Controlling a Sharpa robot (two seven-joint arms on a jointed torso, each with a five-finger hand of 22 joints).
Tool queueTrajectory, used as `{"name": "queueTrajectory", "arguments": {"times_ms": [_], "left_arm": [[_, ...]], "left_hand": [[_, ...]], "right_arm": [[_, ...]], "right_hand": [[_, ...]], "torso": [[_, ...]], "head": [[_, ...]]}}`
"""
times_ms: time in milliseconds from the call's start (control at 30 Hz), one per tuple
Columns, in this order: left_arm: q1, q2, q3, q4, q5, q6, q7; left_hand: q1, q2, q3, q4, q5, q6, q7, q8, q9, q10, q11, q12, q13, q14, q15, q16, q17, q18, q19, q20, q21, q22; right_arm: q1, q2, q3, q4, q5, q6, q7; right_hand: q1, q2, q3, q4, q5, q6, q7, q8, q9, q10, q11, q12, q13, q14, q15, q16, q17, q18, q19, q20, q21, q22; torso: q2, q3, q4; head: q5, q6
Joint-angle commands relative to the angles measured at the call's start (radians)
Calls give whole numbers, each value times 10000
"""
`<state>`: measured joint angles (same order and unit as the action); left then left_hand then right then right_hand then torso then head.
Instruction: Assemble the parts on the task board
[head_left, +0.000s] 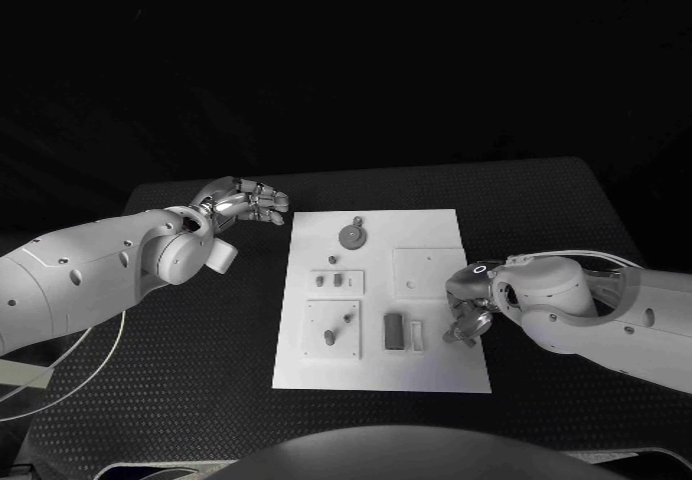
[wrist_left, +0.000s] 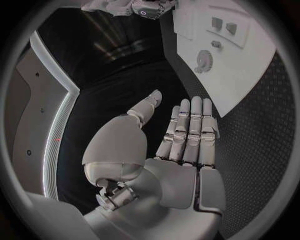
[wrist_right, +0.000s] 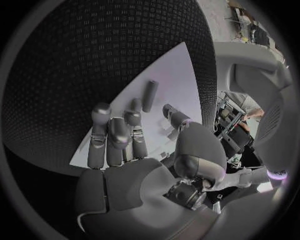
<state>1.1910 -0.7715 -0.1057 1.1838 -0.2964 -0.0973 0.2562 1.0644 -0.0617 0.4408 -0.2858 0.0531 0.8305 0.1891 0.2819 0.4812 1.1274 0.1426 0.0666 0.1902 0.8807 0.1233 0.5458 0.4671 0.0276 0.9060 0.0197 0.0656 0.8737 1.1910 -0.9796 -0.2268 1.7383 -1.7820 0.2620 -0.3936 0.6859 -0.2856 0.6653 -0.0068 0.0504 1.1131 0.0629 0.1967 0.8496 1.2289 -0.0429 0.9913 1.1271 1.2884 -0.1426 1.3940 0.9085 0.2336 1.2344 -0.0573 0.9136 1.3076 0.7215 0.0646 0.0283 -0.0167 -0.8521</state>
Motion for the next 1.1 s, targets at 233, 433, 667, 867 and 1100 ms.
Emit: {"name": "queueTrajectory", "arguments": {"times_ms": [233,433,667,867,1100], "left_arm": [[10,11,5,14,45,179,43],[10,19,4,18,45,182,41],[9,12,4,21,45,195,34],[9,16,4,33,45,203,37],[9,-21,4,44,45,169,38]], "left_hand": [[-41,44,-66,12,-21,-37,38,40,-12,-38,26,21,-14,57,-4,-66,24,113,-1,44,54,-12],[-40,43,-66,10,-22,-35,37,42,-12,-36,25,22,-15,58,-5,-70,29,113,-1,44,54,-14],[-38,45,-65,9,-22,-35,37,43,-12,-36,25,22,-16,59,-5,-73,33,113,-1,43,54,-15],[-36,48,-63,8,-22,-34,36,44,-12,-36,24,22,-16,60,-5,-75,36,114,-1,43,55,-16],[-36,49,-62,7,-22,-34,36,45,-13,-35,24,23,-17,62,-6,-79,43,114,0,43,55,-18]], "right_arm": [[-86,-174,-78,16,-27,1087,-325],[-88,-180,-80,63,-27,1011,-289],[-168,-148,-81,107,-27,888,-238],[-223,-65,-80,126,-134,685,-241],[-334,51,-80,82,-205,609,-273]], "right_hand": [[577,201,-109,-236,-12,-147,52,89,-1100,6,6,0,34,13,-34,36,1,282,-33,-72,64,139],[930,626,-469,-759,-14,-174,58,103,-1057,-14,14,1,43,-8,-24,44,-4,282,-92,-34,75,155],[1337,1241,-759,-1658,-16,-178,66,100,-1052,-24,20,0,45,-23,-16,47,-11,282,-136,-11,81,158],[1585,1484,-817,-2164,-17,-174,70,87,-1070,-17,26,-6,34,-21,-10,40,-24,282,-130,8,68,141],[1794,1837,-890,-2750,-18,-182,83,68,-1091,-15,38,-11,23,-22,1,34,-35,282,-127,32,51,131]], "torso": [[-2,6,0],[3,-1,0],[8,-8,9],[6,-13,7],[10,-21,5]], "head": [[-7,-8],[-20,3],[-36,16],[-46,33],[-46,40]]}}
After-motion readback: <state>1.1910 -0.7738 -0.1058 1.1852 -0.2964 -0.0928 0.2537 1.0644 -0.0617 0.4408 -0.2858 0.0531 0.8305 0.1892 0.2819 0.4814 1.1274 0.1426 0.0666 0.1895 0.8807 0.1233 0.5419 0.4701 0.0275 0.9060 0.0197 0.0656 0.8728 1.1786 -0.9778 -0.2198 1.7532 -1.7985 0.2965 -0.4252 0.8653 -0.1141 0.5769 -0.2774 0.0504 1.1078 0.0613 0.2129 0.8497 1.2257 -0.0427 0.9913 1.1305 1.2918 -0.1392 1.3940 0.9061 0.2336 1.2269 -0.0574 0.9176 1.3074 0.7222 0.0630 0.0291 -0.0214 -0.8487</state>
